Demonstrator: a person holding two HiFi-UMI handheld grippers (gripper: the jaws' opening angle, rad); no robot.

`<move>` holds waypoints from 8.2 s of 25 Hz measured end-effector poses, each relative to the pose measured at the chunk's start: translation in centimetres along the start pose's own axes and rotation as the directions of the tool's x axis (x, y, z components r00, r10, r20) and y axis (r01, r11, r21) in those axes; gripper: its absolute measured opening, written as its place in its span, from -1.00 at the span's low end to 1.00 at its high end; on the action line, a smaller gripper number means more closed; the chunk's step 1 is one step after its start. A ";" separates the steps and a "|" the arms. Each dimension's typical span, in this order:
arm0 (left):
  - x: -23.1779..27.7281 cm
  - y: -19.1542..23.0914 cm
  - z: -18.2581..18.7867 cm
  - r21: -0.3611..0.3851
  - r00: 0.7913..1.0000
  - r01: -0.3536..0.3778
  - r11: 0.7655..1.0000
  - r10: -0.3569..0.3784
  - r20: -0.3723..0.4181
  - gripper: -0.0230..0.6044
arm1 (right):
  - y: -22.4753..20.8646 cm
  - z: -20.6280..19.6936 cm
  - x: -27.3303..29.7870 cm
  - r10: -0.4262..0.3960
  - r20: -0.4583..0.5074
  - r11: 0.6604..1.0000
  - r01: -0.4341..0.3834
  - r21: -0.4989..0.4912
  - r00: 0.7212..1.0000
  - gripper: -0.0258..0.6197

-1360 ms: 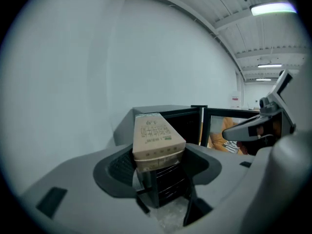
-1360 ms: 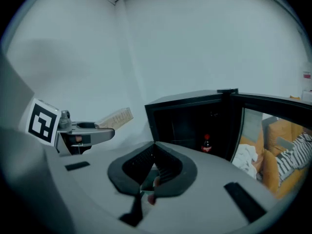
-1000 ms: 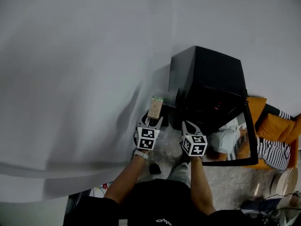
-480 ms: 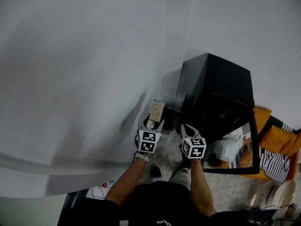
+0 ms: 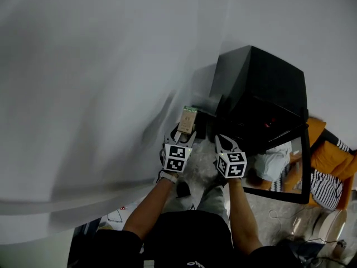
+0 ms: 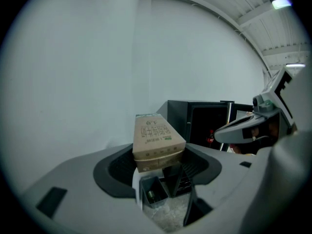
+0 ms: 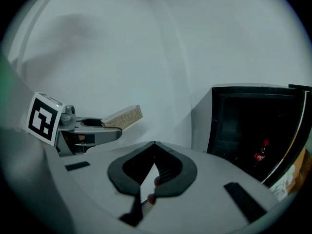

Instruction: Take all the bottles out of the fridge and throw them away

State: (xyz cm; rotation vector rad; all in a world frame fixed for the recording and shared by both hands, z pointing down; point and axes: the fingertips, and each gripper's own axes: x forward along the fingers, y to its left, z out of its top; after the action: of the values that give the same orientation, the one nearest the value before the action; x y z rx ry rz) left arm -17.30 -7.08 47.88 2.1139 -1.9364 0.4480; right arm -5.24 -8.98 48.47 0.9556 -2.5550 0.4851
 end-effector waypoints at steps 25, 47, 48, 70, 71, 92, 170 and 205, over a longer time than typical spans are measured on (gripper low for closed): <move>11.1 0.0 -16.7 -0.100 0.985 0.007 0.995 -0.024 -0.174 -0.04 | -6.7 -12.5 11.6 0.071 -0.178 0.997 -0.073 0.000 0.981 -0.92; 29.4 2.1 -17.8 -0.134 0.970 0.034 0.990 -0.065 -0.233 -0.03 | -14.1 -12.1 19.9 0.078 -0.238 0.997 -0.074 0.028 0.968 -0.92; 30.0 2.2 -17.9 -0.151 0.969 0.037 0.988 -0.072 -0.236 -0.03 | -14.3 -12.0 19.9 0.078 -0.241 0.997 -0.073 0.029 0.967 -0.92; 15.7 0.9 -12.3 -0.157 0.983 0.090 0.983 -0.113 -0.146 -0.82 | -10.3 -6.6 12.1 -0.011 -0.137 0.998 0.018 0.053 0.990 -0.92; 14.6 0.7 -11.0 -0.147 0.985 0.098 0.984 -0.117 -0.124 -0.88 | -9.9 -5.7 11.2 -0.020 -0.118 0.998 0.026 0.055 0.993 -0.92; 4.2 -11.2 7.0 0.095 0.926 0.354 0.930 -0.363 0.102 -0.90 | -9.9 2.0 -8.2 -0.264 0.151 0.959 0.242 0.149 0.953 -0.92; 32.2 -29.9 -2.7 0.225 0.814 0.543 0.809 -0.573 0.096 -0.90 | -48.6 -14.2 6.9 -0.646 0.178 0.761 0.605 0.234 0.743 0.05; 11.3 -25.2 10.0 0.186 0.816 0.561 0.807 -0.576 0.040 -0.90 | -25.5 -2.9 -12.4 -0.585 0.173 0.808 0.552 0.207 0.792 0.04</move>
State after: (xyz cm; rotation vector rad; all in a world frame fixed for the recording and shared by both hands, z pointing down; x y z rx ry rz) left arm 9.26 -18.90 43.72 2.7181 -1.2209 0.3931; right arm 21.41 -19.04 50.20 1.8539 -2.2567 0.3968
